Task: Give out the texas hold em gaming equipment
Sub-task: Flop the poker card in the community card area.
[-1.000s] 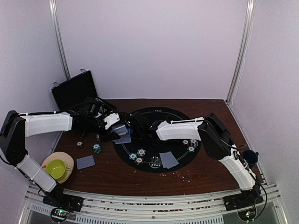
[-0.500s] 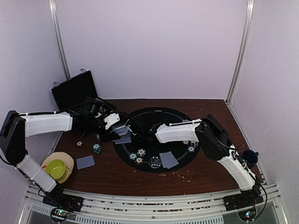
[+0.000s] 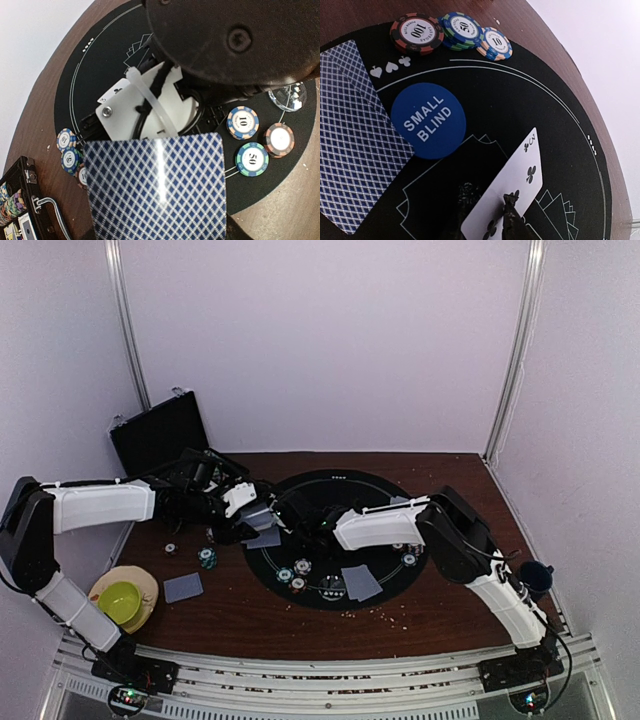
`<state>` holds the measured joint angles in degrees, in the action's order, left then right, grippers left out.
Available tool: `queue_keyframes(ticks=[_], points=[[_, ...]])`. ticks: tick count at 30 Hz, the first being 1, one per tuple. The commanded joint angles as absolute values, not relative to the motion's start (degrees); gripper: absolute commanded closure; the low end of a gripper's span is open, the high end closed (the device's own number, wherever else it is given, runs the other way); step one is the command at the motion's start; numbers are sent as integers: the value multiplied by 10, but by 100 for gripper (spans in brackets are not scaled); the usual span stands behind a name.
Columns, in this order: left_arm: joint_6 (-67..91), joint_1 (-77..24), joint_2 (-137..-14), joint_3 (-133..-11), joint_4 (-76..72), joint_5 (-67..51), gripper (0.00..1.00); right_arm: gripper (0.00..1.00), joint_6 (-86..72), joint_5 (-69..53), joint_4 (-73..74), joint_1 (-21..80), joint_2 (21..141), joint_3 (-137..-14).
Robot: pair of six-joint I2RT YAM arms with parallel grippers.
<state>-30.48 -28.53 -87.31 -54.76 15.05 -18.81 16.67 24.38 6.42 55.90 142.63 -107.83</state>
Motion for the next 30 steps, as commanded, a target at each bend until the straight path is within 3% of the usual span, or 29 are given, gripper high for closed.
queue_keyframes(ticks=[1,7,15,24,30], points=[[-303,-283,-858,-549,129,-200,48,73,165,227,67,562,1410,-1063],[-303,-283,-860,-550,129,-200,48,53,162,208,63,562,1393,-1049],[-303,-282,-859,-549,129,-200,49,42,152,178,65,562,1378,-1045],[-303,-283,-860,-549,129,-203,48,41,155,197,62,562,1374,-1038],[-303,-283,-859,-547,126,-204,49,22,136,178,31,561,1337,-1001]])
